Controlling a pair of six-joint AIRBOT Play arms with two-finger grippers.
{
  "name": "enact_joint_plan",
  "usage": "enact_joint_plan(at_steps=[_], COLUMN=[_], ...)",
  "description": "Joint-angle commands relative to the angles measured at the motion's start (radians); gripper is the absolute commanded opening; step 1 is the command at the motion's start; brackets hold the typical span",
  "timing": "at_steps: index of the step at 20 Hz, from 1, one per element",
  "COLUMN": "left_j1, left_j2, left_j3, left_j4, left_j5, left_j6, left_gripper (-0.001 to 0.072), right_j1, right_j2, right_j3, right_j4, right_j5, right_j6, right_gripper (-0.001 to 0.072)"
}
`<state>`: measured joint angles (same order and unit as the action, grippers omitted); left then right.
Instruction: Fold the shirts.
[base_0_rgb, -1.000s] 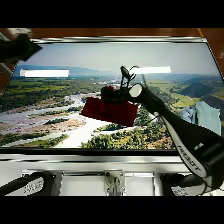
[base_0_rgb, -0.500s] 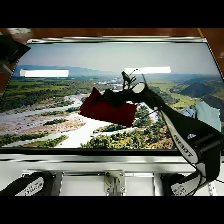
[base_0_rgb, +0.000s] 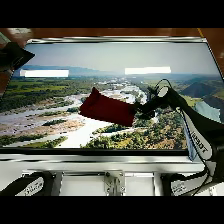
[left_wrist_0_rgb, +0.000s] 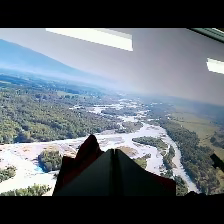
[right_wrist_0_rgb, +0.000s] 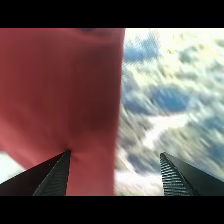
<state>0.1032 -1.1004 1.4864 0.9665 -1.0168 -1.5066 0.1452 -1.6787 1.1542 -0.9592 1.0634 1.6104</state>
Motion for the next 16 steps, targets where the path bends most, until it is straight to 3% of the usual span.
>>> enact_joint_plan(at_steps=[1,2,3,4,5,7,9,13,16], left_j1=[0.000,0.000,0.000,0.000,0.000,0.000,0.000,0.000,0.000], left_j2=[0.001,0.001,0.001,0.001,0.001,0.001,0.001,0.002,0.005], left_j3=[-0.002,-0.002,-0.002,-0.002,-0.002,-0.002,-0.002,-0.002,-0.002], left_j4=[-0.017,-0.017,-0.017,-0.017,-0.017,-0.017,-0.017,-0.033,-0.050], left_j5=[-0.014,-0.017,-0.017,-0.017,-0.017,-0.017,-0.017,-0.025,-0.050], left_j6=[0.001,0.001,0.001,0.000,0.000,-0.006,-0.006,-0.009,-0.006], left_gripper=[0.0036,0.0036,0.0036,0.0037,0.0036,0.0036,0.0036,0.0036,0.0036], right_j1=[0.031,0.042,0.046,0.042,0.026,-0.043,-0.156,-0.451,-0.644], right_j2=[-0.047,-0.061,-0.068,-0.063,-0.054,0.000,0.092,0.306,0.422], right_j3=[-0.049,-0.049,-0.048,-0.046,-0.034,0.019,0.093,0.232,0.282], right_j4=[0.224,0.291,0.364,0.432,0.488,0.506,0.464,0.256,0.110], right_j5=[-0.162,-0.185,-0.204,-0.211,-0.212,-0.135,-0.039,0.101,0.182], right_j6=[-0.075,-0.106,-0.164,-0.232,-0.305,-0.389,-0.386,-0.171,-0.080], right_gripper=[0.0704,0.0672,0.0443,0.0131,0.0064,0.0059,0.0059,0.0059,0.0059])
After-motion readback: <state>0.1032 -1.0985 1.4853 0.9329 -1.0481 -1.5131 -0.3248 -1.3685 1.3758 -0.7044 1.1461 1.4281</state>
